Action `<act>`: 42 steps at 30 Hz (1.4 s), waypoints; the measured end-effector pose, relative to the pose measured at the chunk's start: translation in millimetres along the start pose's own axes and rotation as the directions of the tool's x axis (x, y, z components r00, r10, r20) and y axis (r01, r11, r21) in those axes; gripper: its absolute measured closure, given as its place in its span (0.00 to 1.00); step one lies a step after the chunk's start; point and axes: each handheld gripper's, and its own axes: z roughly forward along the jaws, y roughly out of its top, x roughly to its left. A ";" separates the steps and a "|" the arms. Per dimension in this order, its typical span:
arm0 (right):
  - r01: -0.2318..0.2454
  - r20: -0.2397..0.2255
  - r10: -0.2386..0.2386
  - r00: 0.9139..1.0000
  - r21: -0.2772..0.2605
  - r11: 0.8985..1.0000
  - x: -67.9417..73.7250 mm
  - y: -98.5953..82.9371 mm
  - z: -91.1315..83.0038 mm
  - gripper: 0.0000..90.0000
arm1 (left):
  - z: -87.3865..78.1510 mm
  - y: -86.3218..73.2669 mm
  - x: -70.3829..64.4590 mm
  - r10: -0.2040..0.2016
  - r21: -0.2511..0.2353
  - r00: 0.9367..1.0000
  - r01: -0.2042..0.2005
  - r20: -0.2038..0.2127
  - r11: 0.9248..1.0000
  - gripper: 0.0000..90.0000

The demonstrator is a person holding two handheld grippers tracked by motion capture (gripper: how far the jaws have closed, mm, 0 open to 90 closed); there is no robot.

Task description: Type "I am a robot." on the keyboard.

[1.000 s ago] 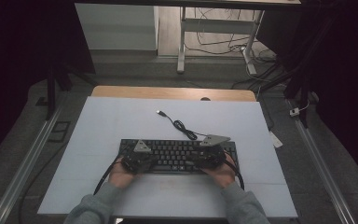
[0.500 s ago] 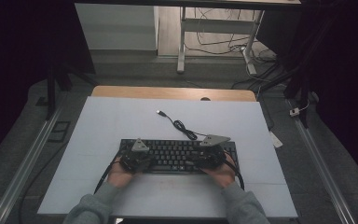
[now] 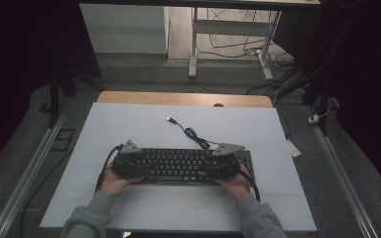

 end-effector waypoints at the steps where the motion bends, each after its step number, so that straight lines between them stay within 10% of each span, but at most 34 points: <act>1: 0.000 0.000 0.000 1.000 -0.001 1.000 0.0 0.0 -0.1 0.53 | -0.7 -0.1 1.1 -0.007 -0.001 1.000 0.007 -0.004 1.000 0.42; 32: 0.007 -0.006 -0.007 1.000 -0.014 1.000 4.6 7.5 3.4 0.54 | -2.8 -0.6 9.3 -0.045 0.030 0.999 0.046 -0.013 0.999 0.26; 42: 0.002 -0.039 -0.003 0.999 -0.029 1.000 10.5 17.9 12.9 0.76 | -2.0 -0.4 8.7 -0.039 0.028 0.999 0.039 -0.001 0.999 0.23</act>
